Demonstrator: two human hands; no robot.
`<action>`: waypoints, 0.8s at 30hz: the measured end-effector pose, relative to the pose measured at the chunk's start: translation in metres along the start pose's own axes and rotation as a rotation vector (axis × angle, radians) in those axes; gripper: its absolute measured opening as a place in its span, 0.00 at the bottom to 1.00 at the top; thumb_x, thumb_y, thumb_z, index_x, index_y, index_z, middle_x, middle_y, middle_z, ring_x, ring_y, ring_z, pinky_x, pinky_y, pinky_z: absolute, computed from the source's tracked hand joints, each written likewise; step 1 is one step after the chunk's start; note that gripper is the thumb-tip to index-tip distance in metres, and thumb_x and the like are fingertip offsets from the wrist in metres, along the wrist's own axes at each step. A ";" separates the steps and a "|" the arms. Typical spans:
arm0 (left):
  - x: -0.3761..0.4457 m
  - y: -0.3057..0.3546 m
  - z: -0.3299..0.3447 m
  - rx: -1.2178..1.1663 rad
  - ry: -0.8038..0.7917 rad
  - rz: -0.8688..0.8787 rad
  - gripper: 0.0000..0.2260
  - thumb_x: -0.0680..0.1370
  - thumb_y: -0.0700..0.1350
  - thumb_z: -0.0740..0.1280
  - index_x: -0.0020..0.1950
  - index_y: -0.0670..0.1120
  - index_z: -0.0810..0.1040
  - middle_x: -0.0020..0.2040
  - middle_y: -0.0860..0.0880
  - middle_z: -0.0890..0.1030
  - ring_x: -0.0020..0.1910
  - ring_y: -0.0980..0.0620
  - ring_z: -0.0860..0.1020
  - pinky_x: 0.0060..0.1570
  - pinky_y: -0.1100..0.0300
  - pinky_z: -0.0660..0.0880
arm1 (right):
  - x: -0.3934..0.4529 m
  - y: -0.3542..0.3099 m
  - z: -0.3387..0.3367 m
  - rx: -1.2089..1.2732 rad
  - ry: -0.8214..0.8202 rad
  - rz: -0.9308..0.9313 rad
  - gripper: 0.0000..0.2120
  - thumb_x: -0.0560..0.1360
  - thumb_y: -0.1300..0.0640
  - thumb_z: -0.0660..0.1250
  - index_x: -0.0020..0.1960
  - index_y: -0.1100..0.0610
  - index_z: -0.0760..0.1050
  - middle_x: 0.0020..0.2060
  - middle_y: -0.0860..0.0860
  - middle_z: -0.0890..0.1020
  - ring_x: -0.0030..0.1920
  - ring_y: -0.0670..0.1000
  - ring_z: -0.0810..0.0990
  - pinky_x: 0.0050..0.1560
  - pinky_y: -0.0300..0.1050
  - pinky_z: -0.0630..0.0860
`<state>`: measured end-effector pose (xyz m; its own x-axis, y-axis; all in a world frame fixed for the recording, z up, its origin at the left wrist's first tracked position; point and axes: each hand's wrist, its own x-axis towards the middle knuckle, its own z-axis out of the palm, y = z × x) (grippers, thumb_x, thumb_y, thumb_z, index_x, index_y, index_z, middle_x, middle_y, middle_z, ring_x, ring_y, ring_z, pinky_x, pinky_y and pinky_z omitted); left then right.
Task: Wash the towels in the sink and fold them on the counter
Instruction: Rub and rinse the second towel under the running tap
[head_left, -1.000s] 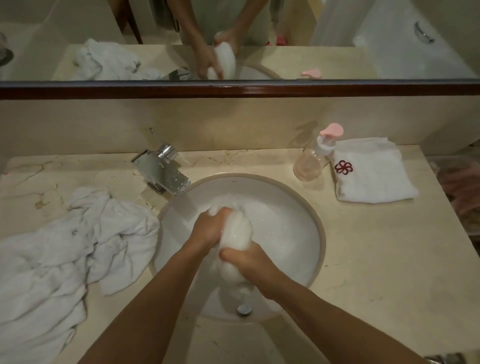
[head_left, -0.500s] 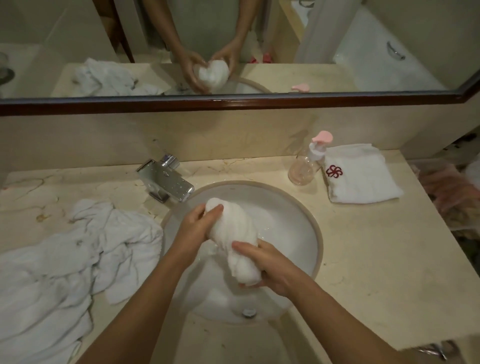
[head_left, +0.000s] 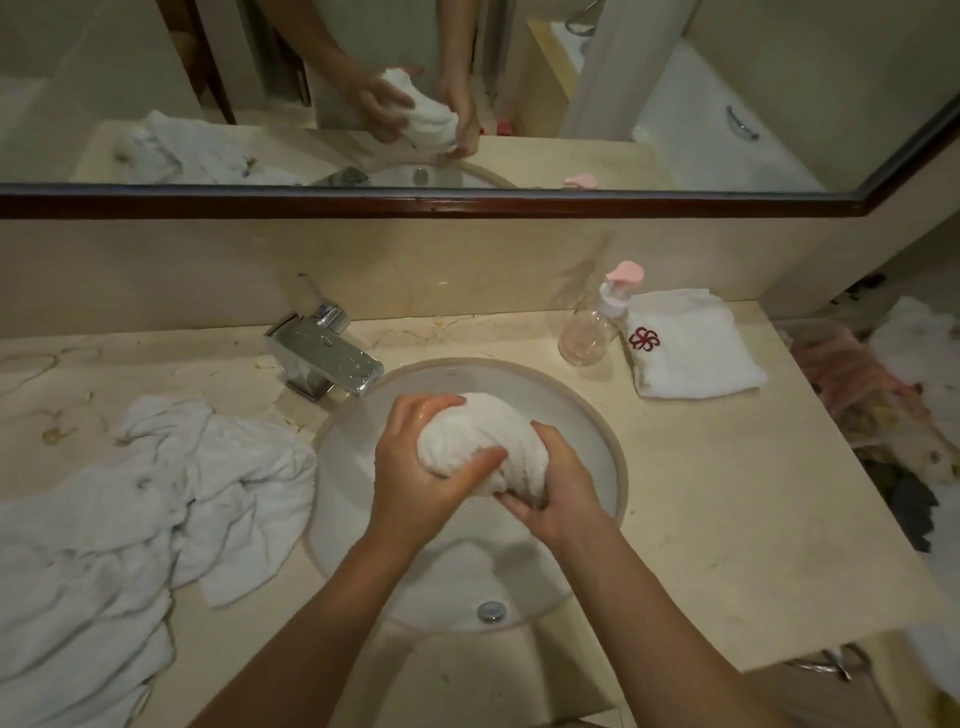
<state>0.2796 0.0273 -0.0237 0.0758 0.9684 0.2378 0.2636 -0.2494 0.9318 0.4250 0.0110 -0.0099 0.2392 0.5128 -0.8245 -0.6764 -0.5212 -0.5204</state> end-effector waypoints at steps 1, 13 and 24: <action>0.000 0.004 0.004 -0.041 0.097 -0.073 0.18 0.69 0.60 0.72 0.52 0.51 0.79 0.51 0.52 0.80 0.52 0.58 0.79 0.52 0.66 0.74 | 0.002 0.003 0.003 -0.102 0.108 -0.145 0.10 0.74 0.54 0.69 0.51 0.59 0.81 0.45 0.56 0.86 0.45 0.57 0.85 0.44 0.53 0.84; 0.011 -0.037 0.016 -0.880 -0.038 -1.279 0.10 0.75 0.37 0.61 0.53 0.40 0.79 0.44 0.41 0.80 0.42 0.43 0.81 0.42 0.53 0.77 | 0.019 -0.007 0.021 -1.016 -0.053 -1.758 0.09 0.69 0.58 0.62 0.34 0.61 0.73 0.29 0.53 0.74 0.26 0.54 0.70 0.24 0.46 0.65; 0.022 -0.025 0.006 -0.753 -0.188 -1.261 0.16 0.81 0.54 0.63 0.55 0.43 0.80 0.51 0.44 0.85 0.49 0.44 0.83 0.51 0.52 0.79 | 0.040 -0.020 0.002 -0.993 -0.073 -1.143 0.08 0.73 0.56 0.62 0.36 0.56 0.72 0.31 0.48 0.75 0.33 0.51 0.73 0.34 0.45 0.68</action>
<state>0.2810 0.0550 -0.0432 0.3170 0.5079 -0.8010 -0.2964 0.8553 0.4251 0.4466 0.0437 -0.0315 0.2406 0.9643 0.1107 0.5805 -0.0516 -0.8126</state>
